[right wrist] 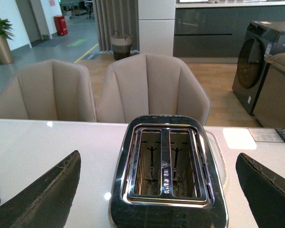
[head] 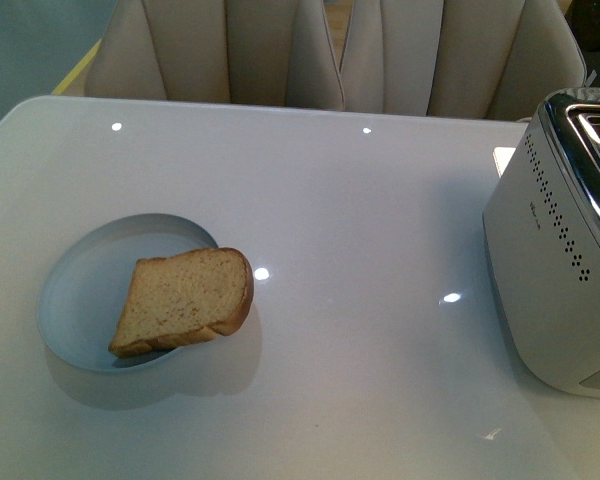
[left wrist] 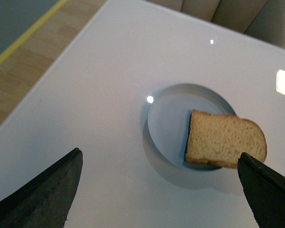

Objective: Left arm holds plate, right arm toasts bread

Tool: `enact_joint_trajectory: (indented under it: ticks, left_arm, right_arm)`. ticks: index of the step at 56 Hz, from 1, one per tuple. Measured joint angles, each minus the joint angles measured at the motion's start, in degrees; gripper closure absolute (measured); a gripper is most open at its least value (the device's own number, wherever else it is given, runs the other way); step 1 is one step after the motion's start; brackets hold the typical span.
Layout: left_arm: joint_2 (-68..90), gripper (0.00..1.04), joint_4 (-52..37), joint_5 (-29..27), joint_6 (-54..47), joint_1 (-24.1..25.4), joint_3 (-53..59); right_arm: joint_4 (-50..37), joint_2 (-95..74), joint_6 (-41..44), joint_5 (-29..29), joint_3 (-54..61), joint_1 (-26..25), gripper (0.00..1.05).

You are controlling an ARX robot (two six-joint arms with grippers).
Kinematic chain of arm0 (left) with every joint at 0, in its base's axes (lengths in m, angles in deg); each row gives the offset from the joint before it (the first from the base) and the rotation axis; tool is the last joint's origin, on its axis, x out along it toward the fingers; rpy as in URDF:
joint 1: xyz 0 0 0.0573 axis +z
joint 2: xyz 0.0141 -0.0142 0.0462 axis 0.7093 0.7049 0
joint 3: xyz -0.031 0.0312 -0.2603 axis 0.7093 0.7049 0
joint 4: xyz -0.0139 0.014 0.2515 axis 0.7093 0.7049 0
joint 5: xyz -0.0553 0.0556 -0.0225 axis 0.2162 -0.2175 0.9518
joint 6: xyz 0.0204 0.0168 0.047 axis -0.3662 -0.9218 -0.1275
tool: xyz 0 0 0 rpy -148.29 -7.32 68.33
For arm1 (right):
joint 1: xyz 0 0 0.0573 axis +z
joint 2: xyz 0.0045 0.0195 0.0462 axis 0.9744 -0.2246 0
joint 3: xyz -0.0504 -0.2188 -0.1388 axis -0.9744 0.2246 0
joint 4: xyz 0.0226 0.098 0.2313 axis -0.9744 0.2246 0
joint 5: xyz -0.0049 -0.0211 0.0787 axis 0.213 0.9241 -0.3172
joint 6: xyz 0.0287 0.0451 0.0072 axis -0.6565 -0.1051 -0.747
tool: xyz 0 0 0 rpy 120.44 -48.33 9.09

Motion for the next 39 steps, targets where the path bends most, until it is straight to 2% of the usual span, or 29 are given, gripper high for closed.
enact_joint_trajectory:
  ticks: [9, 24, 39]
  left_arm:
    - [11.17, 0.07, -9.14, 4.42, 2.97, 0.55, -2.27]
    - [39.28, 0.07, -33.46, 8.79, 2.54, 2.56, -5.81]
    - [68.3, 0.07, -52.33, 8.79, 3.06, 5.51, -9.07]
  right_arm:
    - [0.0, 0.0, 0.0, 0.02, 0.0, 0.0, 0.09]
    - [0.0, 0.0, 0.0, 0.0, 0.0, 0.0, 0.09]
    - [0.0, 0.0, 0.0, 0.02, 0.0, 0.0, 0.09]
